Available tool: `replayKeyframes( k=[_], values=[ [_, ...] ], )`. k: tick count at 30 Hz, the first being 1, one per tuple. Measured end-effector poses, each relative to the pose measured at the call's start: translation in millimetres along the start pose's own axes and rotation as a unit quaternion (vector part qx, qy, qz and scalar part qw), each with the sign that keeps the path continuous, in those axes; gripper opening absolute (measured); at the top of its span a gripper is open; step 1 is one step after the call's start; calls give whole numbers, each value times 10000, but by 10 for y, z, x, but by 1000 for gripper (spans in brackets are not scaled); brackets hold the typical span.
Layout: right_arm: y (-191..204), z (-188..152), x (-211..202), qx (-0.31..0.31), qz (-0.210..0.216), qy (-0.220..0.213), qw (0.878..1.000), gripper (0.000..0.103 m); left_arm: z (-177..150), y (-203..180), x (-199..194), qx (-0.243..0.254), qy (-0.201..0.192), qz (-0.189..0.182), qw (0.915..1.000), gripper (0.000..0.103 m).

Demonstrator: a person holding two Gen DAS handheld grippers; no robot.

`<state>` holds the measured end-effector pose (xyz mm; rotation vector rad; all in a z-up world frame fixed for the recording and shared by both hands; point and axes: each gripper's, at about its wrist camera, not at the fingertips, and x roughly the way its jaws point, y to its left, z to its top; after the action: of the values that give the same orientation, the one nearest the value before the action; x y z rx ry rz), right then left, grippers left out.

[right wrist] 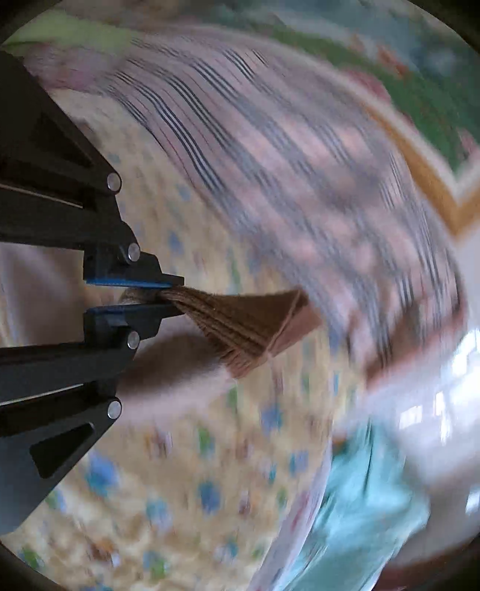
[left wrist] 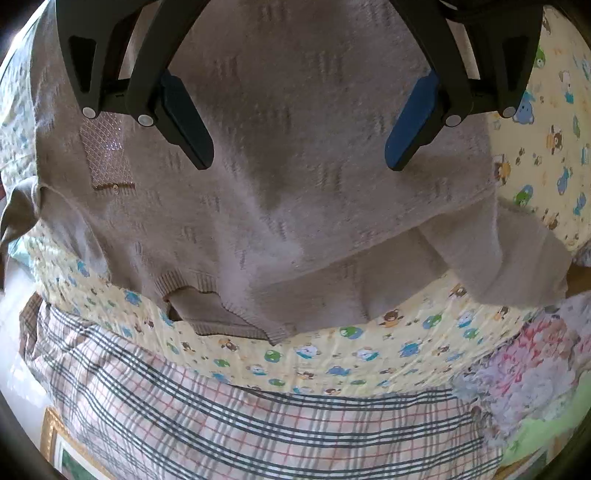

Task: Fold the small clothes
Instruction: 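Grasp the brown cuff of a sweater sleeve with the right gripper, then carry the held sleeve across the sweater body with the right gripper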

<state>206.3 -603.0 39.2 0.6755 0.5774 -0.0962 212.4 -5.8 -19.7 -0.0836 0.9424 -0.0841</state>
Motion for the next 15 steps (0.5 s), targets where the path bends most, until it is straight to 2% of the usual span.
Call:
replayKeyframes(
  k=[4, 9, 12, 15],
  values=[
    [803, -303, 88, -626, 1126, 348, 9911, 8, -59, 84, -34, -44, 67, -74, 9999, 95],
    [1752, -882, 317, -1261, 2245, 1018, 9609, 8, -196, 252, -6, -155, 274, -34, 9995, 95],
    [2230, -1267, 508, -1551, 2684, 1440, 9398, 8, -279, 424, -71, -354, 282, -97, 9989, 95],
    [2570, -1651, 688, -1771, 2915, 1863, 9214, 8, -321, 545, -188, -508, 206, -271, 9981, 95]
  ],
)
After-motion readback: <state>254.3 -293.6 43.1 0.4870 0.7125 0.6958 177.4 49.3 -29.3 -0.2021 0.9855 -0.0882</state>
